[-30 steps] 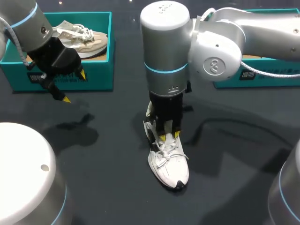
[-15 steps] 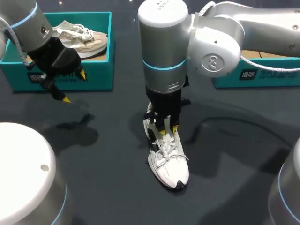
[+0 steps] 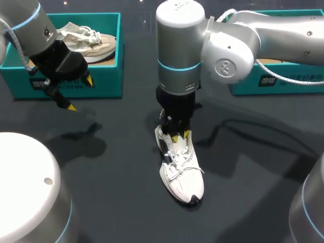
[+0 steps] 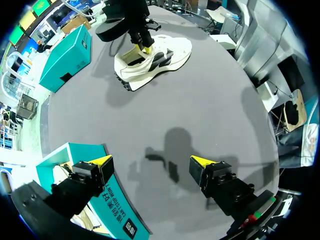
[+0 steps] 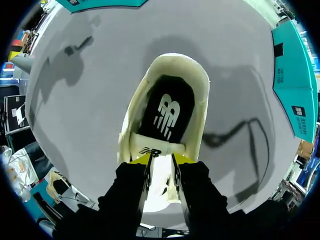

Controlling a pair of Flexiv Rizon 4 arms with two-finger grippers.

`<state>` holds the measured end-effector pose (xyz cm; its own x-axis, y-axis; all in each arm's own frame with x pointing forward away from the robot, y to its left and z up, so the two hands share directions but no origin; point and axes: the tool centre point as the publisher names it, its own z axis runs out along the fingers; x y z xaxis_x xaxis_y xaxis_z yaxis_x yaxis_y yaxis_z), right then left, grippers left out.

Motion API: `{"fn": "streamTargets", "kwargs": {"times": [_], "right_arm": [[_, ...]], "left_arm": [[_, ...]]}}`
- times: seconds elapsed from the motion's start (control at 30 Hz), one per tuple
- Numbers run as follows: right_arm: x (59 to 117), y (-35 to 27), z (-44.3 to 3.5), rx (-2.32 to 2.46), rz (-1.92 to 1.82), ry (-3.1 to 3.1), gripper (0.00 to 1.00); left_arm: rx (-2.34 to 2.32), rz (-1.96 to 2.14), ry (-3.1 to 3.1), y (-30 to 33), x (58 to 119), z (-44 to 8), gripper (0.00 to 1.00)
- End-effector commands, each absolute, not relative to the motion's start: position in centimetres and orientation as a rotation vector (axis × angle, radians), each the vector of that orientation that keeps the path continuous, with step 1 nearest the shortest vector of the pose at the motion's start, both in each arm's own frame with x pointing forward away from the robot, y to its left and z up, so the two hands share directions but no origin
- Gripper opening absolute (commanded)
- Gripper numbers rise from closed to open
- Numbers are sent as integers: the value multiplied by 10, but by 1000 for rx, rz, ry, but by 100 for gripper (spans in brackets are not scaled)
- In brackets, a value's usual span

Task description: Take the shoe out of the shoebox, open the shoe tongue, remove and reinsert the insole, then place the shoe into the shoebox

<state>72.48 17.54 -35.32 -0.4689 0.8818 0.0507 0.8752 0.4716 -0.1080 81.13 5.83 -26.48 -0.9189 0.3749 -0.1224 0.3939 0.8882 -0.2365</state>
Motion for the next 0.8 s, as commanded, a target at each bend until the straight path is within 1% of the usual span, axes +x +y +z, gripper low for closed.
{"fn": "streamTargets", "kwargs": {"times": [0.03,0.2,0.27,0.4,0.47,0.5,0.53,0.57,0.63,0.67,0.8], "right_arm": [[722,173,-331,-1543,134,-2675,24],[720,174,-302,-1292,129,-2840,31],[719,175,-292,-1181,146,-2906,37],[721,176,-277,-874,156,-3050,42],[725,176,-273,-688,199,-3094,49],[728,177,-272,-611,229,-3105,64],[731,178,-272,-496,249,-3121,88],[734,179,-271,-382,242,-3138,100],[740,180,-270,-87,204,-3128,100],[743,176,-269,-21,199,-3102,100],[743,176,-269,-21,199,-3102,100]], "left_arm": [[608,-392,2981,58,811,-265,100],[608,-392,2981,58,811,-265,100],[608,-392,2981,58,811,-265,100],[608,-392,2981,58,811,-265,100],[608,-392,2981,58,811,-265,100],[608,-392,2981,58,811,-265,100],[608,-392,2981,58,811,-265,100],[608,-392,2981,58,811,-265,100],[608,-392,2981,58,811,-265,100],[608,-392,2981,58,811,-265,100],[608,-392,2981,58,811,-265,100]]}}
